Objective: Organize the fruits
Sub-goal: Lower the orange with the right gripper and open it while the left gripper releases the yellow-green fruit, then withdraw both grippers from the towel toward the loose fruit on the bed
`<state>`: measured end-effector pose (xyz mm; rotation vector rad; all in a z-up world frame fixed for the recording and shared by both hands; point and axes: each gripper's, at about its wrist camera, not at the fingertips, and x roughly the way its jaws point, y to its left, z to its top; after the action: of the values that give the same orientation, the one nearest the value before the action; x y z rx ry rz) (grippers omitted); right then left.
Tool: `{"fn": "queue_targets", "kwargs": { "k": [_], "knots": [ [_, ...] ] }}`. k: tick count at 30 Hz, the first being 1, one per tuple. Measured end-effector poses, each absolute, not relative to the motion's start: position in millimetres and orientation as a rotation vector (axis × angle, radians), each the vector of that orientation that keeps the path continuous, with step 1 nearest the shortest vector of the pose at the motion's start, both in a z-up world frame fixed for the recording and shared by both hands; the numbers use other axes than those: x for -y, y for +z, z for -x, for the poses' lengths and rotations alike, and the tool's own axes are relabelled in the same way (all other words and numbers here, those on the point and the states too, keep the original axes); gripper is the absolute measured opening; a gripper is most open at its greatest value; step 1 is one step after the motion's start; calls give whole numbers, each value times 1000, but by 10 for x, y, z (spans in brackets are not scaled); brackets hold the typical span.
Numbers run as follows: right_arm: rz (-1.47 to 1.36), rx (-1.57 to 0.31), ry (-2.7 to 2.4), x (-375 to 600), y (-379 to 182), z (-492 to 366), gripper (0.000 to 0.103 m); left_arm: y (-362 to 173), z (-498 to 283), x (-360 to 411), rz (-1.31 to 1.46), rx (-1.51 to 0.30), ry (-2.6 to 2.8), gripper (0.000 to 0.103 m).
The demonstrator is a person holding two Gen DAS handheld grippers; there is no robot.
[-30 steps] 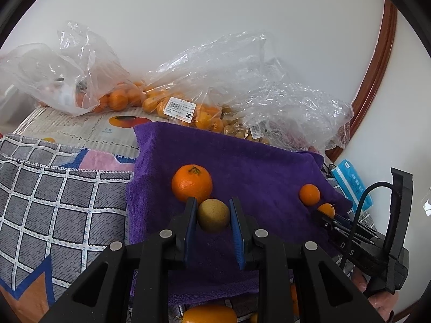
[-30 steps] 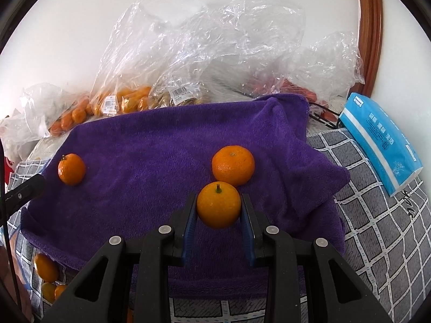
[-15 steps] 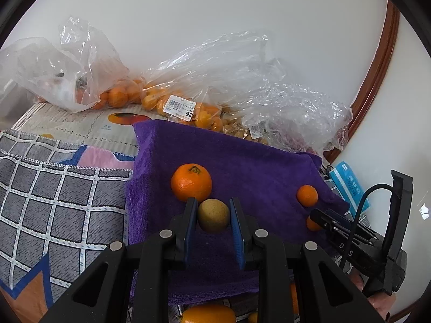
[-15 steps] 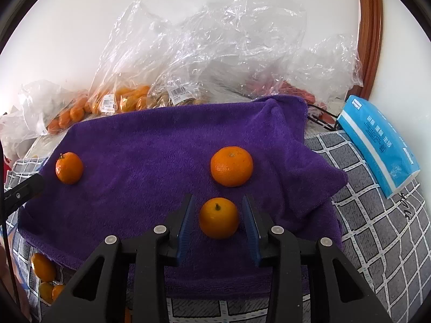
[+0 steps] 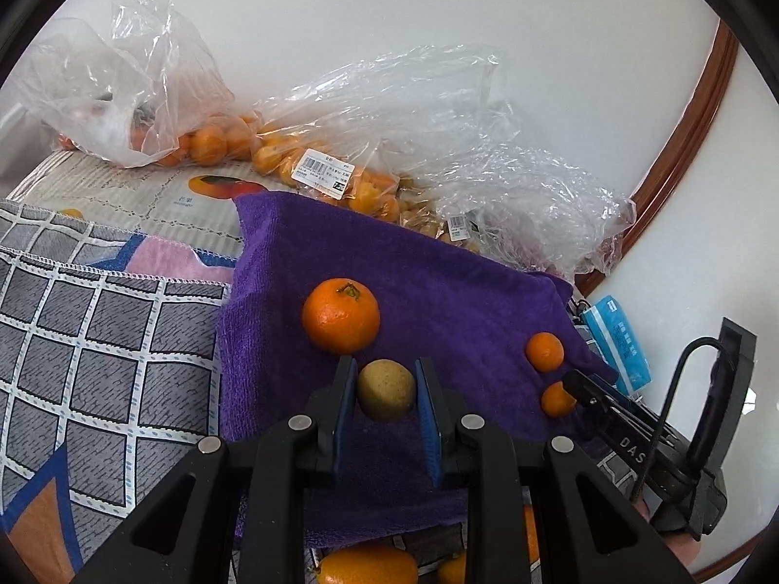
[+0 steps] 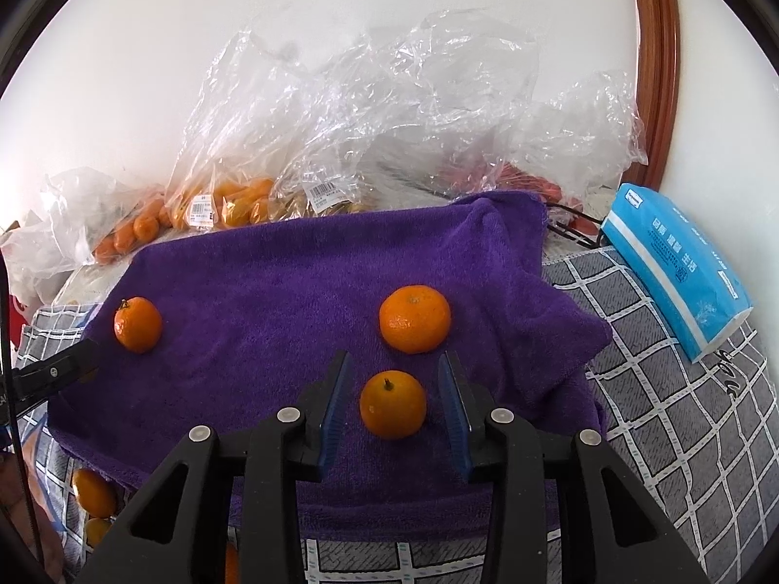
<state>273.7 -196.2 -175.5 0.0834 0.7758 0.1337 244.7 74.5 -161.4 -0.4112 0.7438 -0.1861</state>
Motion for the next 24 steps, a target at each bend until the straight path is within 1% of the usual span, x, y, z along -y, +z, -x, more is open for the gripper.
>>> {"fn": "queue_targets", "kwargs": {
  "k": [13, 19, 22, 24],
  "knots": [
    [-48, -755, 145, 1865, -1727, -2674, 37, -1675, -2478, -560, 232, -759, -57, 23],
    [-30, -754, 145, 1849, -1734, -2682, 38, -1672, -2489, -555, 226, -769, -57, 23],
    [-41, -758, 145, 1865, -1740, -2688, 38, -1657, -2475, -547, 225, -763, -56, 28],
    [-57, -761, 149, 1882, -1741, -2686, 39, -1642, -2457, -530, 219, -755, -63, 35]
  ]
}}
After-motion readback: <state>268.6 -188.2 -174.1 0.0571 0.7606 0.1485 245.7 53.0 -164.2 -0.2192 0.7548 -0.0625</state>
